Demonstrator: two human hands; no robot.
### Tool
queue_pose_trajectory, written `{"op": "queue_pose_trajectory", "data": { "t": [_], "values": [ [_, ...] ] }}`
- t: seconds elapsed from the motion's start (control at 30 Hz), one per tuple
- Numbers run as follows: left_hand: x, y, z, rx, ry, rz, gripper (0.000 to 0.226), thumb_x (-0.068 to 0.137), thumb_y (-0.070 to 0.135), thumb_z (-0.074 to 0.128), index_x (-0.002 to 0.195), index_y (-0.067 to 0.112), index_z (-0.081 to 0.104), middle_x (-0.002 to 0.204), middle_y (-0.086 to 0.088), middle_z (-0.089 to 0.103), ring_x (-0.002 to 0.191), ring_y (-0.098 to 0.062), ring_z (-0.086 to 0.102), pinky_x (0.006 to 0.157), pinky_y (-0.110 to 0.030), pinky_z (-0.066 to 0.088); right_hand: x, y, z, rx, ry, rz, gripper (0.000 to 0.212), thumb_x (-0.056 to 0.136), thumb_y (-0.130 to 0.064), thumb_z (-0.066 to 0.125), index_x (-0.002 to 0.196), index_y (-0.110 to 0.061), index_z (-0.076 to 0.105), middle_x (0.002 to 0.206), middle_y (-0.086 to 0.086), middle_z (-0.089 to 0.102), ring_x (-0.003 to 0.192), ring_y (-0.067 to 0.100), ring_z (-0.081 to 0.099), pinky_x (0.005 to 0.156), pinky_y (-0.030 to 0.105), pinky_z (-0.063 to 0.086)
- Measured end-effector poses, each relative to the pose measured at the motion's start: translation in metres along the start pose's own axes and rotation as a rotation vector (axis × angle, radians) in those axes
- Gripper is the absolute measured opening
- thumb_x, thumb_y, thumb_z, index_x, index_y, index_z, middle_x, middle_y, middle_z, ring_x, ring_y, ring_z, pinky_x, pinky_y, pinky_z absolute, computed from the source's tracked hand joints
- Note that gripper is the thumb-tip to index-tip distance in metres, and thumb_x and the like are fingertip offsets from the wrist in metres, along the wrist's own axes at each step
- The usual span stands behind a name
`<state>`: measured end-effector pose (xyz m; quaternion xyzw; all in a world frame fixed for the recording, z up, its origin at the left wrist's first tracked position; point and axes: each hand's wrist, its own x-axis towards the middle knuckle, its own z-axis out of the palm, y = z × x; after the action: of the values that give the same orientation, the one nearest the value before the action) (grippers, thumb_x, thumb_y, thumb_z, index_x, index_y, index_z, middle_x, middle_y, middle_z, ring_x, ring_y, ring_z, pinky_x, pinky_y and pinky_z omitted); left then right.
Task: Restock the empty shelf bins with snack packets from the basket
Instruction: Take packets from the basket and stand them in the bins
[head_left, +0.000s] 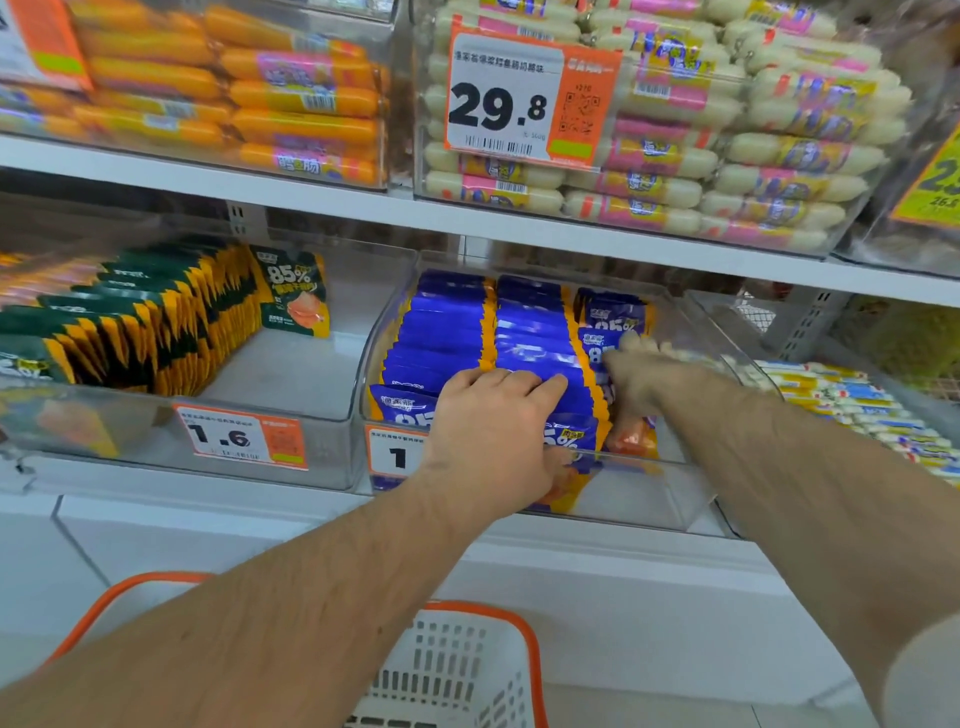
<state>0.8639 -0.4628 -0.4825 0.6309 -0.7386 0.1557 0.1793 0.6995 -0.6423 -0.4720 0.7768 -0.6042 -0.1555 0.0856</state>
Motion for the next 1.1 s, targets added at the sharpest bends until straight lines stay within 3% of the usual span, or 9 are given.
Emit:
{"op": "queue_pose_trajectory", "data": {
  "t": [0.13,0.33,0.47,0.57,0.77,0.9,1.1],
  "values": [
    [0.0,0.0,0.0,0.0,-0.008,-0.003,0.071,0.09,0.065,0.046,0.15,0.032,0.026,0.144,0.009,0.046,0.132,-0.017,0.041,0.111,-0.038,0.028,0.001,0.003,-0.001,-0.015,0.179,-0.028,0.116,0.048,-0.056,0.09,0.142,-0.016,0.037,0.146,0.014,0.032,0.135,0.033,0.031,0.113,0.047,0.027],
    [-0.001,0.0,0.001,0.004,0.002,0.001,0.071,0.09,0.064,0.046,0.15,0.032,0.028,0.143,0.008,0.047,0.13,-0.018,0.043,0.11,-0.038,0.027,0.005,0.001,-0.002,0.081,0.252,-0.029,0.11,0.058,-0.048,0.089,0.146,-0.017,0.031,0.143,0.014,0.037,0.129,0.035,0.041,0.108,0.045,0.035],
    [-0.002,0.001,0.001,0.006,0.0,-0.002,0.071,0.09,0.064,0.045,0.15,0.033,0.026,0.143,0.009,0.046,0.131,-0.017,0.043,0.11,-0.038,0.026,0.007,0.003,0.0,0.075,0.292,-0.032,0.092,0.058,-0.048,0.087,0.132,-0.016,0.041,0.131,0.009,0.055,0.124,0.03,0.047,0.104,0.044,0.034],
    [-0.001,0.001,0.002,0.0,0.001,-0.001,0.07,0.09,0.064,0.046,0.15,0.032,0.026,0.143,0.009,0.046,0.131,-0.018,0.042,0.11,-0.038,0.026,0.008,0.005,-0.004,0.055,0.394,0.004,0.084,0.066,-0.046,0.083,0.129,-0.013,0.039,0.128,0.013,0.056,0.122,0.033,0.048,0.102,0.044,0.037],
    [-0.002,0.002,0.001,0.0,-0.004,-0.005,0.071,0.091,0.064,0.045,0.15,0.032,0.024,0.145,0.008,0.044,0.133,-0.018,0.04,0.11,-0.038,0.026,0.013,0.002,0.0,-0.116,0.457,0.038,0.105,0.066,-0.051,0.085,0.144,-0.017,0.024,0.136,0.014,0.047,0.127,0.033,0.043,0.103,0.044,0.037],
    [-0.002,0.001,0.001,0.006,-0.003,-0.007,0.071,0.091,0.064,0.045,0.15,0.032,0.024,0.145,0.008,0.044,0.133,-0.018,0.04,0.111,-0.039,0.025,0.008,-0.001,-0.004,-0.289,0.506,0.09,0.103,0.059,-0.065,0.081,0.138,-0.015,0.039,0.134,0.015,0.046,0.125,0.033,0.042,0.106,0.043,0.034],
    [-0.002,0.002,0.002,0.001,-0.004,-0.004,0.07,0.091,0.064,0.046,0.15,0.032,0.025,0.144,0.007,0.045,0.132,-0.019,0.041,0.111,-0.039,0.025,0.005,-0.002,-0.003,-0.244,0.515,0.102,0.101,0.059,-0.062,0.083,0.136,-0.013,0.04,0.13,0.016,0.051,0.12,0.032,0.048,0.1,0.04,0.04]
  ]
}}
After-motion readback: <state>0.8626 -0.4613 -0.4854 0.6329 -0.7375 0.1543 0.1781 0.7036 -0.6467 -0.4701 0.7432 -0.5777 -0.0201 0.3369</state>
